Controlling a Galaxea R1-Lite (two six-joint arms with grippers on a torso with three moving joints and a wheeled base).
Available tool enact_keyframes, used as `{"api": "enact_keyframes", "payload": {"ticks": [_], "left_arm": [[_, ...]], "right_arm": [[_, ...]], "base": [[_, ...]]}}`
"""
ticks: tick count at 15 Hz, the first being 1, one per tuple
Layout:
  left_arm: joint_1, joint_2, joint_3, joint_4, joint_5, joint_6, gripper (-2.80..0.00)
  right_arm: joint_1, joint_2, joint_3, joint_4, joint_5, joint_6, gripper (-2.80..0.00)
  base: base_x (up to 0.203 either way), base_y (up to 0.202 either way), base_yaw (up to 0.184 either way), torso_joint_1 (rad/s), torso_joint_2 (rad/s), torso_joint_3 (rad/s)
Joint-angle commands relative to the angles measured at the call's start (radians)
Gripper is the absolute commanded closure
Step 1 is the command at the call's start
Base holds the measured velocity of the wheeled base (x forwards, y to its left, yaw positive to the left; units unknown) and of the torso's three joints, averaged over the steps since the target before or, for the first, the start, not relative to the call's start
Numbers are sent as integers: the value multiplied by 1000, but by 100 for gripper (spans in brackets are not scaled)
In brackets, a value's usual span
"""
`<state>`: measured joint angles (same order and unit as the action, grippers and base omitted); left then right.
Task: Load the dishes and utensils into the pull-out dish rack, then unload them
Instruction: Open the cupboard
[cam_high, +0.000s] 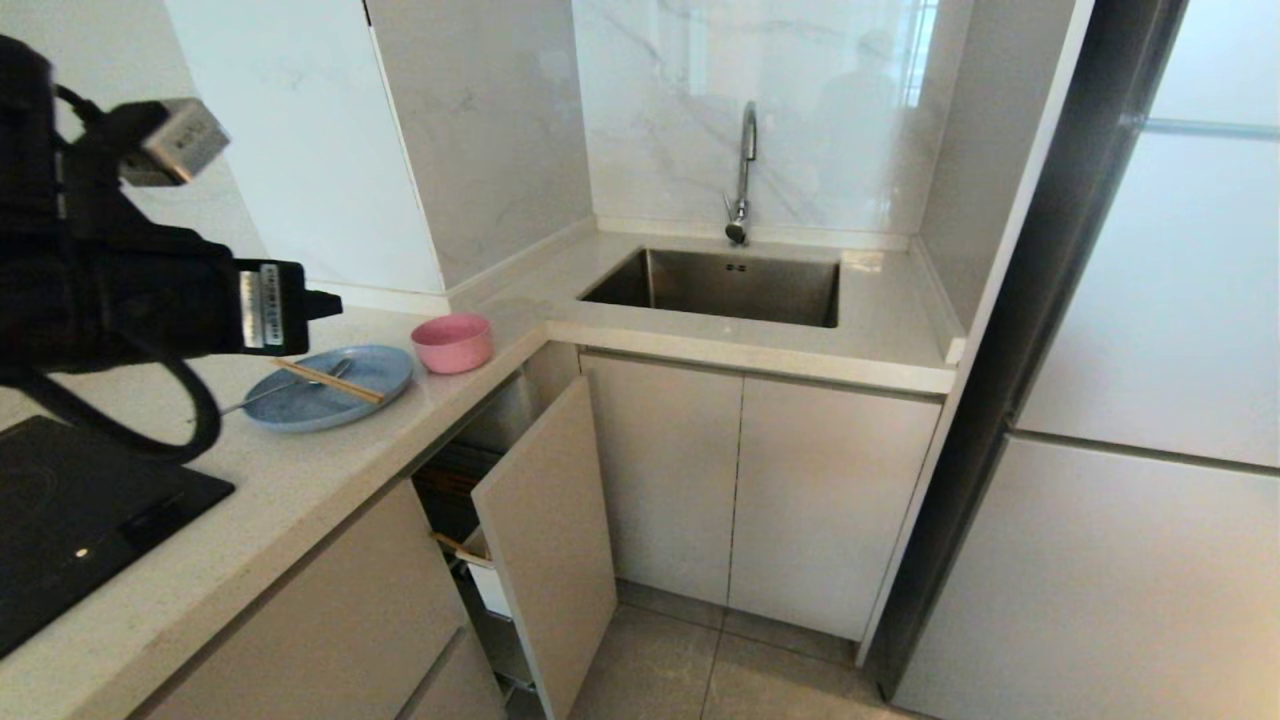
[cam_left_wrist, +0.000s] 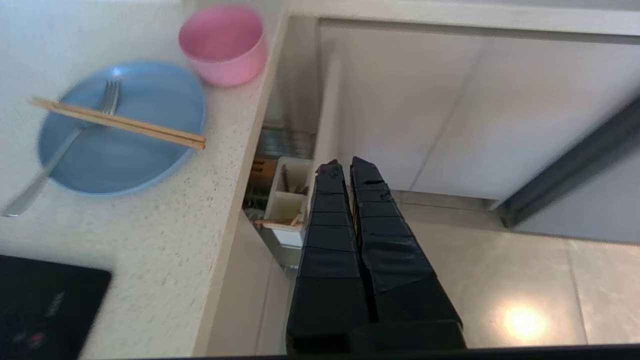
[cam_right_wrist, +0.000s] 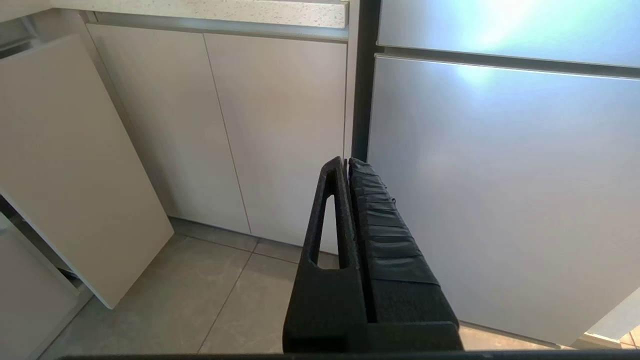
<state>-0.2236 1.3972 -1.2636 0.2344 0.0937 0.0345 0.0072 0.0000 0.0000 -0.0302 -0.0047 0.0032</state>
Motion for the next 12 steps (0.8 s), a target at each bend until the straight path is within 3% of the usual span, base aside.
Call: {"api": "enact_keyframes", "payload": {"ticks": [1, 4, 8, 12], "left_arm": [[1, 113, 3, -20, 21, -11, 0], [7, 140, 0, -60, 61, -24, 0], [8, 16, 8, -62, 80, -27, 0], [7, -214, 28, -61, 207, -21, 0]], "right_arm": [[0, 0, 9, 0, 0, 0, 0], [0, 0, 8, 0, 0, 0, 0], [0, 0, 8, 0, 0, 0, 0], [0, 0, 9, 0, 0, 0, 0]], "base": [[0, 0, 0, 0, 0, 0], [0, 0, 0, 0, 0, 0], [0, 0, 0, 0, 0, 0], [0, 0, 0, 0, 0, 0]]}}
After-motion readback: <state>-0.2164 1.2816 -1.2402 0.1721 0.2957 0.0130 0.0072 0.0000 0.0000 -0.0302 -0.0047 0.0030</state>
